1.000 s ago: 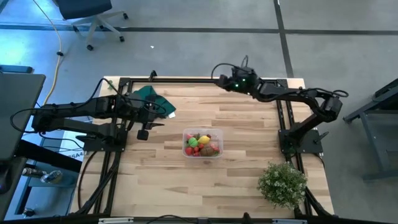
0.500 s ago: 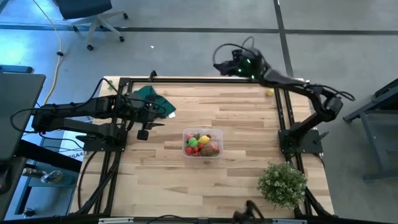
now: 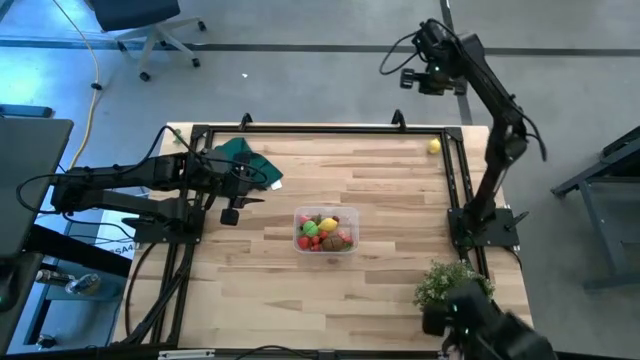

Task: Pick and placing Produce into tupperware
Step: Put the yellow lemon into the transparent bin

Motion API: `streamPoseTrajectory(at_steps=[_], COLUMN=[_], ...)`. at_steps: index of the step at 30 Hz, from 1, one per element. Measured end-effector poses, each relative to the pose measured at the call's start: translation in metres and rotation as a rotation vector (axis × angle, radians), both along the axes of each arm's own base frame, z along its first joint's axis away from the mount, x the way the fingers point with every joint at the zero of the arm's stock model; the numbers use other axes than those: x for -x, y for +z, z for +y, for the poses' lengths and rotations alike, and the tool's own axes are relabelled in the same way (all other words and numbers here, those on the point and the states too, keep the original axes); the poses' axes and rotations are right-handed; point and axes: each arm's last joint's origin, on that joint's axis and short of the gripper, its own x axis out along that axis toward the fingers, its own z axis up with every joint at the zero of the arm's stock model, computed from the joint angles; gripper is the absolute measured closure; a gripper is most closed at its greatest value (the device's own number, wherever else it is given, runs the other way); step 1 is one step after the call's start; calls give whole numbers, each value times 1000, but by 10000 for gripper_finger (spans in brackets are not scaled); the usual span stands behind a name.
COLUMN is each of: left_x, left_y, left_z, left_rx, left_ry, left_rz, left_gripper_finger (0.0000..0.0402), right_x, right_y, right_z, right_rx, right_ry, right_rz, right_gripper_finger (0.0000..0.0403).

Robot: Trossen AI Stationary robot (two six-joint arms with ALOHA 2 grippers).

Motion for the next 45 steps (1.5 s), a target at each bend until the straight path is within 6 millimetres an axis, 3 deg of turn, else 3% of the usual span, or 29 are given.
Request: streamPoseTrajectory(at_steps=[9, 19, 27, 34, 45], left_x=[0, 0, 0, 0, 0], left_y=[0, 0, 0, 0, 0], left_z=[0, 0, 0, 0, 0], left_rx=[0, 0, 0, 0, 0], left_ry=[0, 0, 0, 0, 0], left_rz=[0, 0, 0, 0, 0], left_gripper_finger=[279, 279, 279, 279, 279], right_x=[9, -8, 8, 21, 22], right_y=[-60, -102, -157, -172, -175], right_z=[-45, -14, 1, 1, -9], right_rx=[-234, -415, -562, -573, -485], right_ry=[-107, -56, -113, -152, -185], right_rz=[52, 128, 327, 387, 345], right_gripper_finger=[403, 403, 403, 403, 403])
